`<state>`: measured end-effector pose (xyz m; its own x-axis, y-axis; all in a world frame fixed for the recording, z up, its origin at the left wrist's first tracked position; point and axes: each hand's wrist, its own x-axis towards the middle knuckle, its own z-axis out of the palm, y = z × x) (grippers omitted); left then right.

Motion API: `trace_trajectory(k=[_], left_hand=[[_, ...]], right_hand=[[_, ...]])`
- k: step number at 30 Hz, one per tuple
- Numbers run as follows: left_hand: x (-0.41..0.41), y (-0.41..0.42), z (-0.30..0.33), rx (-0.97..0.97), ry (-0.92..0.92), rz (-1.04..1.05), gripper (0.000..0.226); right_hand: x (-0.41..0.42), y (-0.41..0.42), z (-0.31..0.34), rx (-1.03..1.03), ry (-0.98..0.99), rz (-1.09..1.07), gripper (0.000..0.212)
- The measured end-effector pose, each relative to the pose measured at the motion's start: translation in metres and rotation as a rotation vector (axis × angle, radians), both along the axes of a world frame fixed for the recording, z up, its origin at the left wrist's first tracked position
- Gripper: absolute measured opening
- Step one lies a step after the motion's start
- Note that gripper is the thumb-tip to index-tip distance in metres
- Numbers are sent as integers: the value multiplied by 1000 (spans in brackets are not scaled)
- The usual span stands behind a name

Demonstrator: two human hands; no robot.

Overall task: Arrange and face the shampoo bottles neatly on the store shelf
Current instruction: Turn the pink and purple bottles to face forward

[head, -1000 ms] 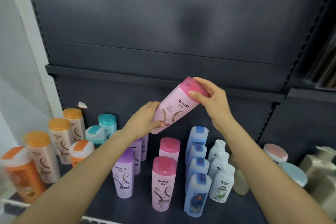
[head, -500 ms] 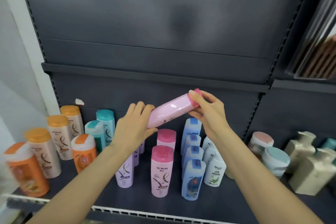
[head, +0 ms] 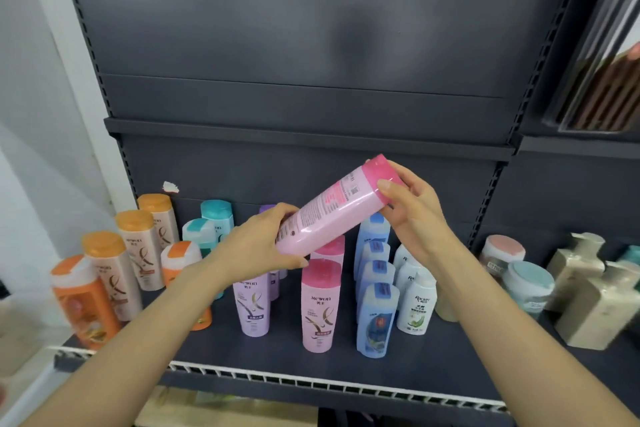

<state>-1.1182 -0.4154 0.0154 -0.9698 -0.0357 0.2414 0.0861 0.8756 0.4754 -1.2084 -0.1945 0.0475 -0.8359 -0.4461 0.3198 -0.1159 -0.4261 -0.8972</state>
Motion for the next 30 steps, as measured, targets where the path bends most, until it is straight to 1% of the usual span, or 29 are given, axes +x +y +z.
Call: trace_trajectory(k=[3, 6, 8, 10, 12, 15, 20, 22, 24, 27, 30], left_hand=[[11, 0, -6, -130, 132, 168, 75], [18, -4, -9, -294, 259, 281, 69], [21, -5, -13, -367, 348, 298, 68], [23, -6, -17, -423, 442, 296, 74], [24, -7, -19, -449, 482, 294, 82], [23, -6, -20, -431, 394, 248, 90], [27, -14, -17, -208, 201, 111, 98], [30, -16, -14, -146, 176, 71, 96], [32, -16, -13, -148, 221, 78, 92], [35, -12, -11, -229, 367, 148, 87], [36, -14, -14, -297, 466, 186, 82]], right_hand=[[4, 8, 3, 155, 42, 132, 48], [10, 9, -2, 272, 9, 110, 44], [15, 7, -7, 260, -8, 59, 39], [17, 5, -8, 203, -9, 20, 39], [19, 4, -9, 150, -13, 7, 39], [20, 2, -11, 117, -21, -36, 40], [22, 2, -15, 124, -29, -106, 42], [23, 2, -14, 121, -16, -100, 41], [24, 2, -14, 91, -10, -46, 41], [22, 4, -13, 44, 3, 66, 51], [21, 7, -14, 64, 12, 124, 57]])
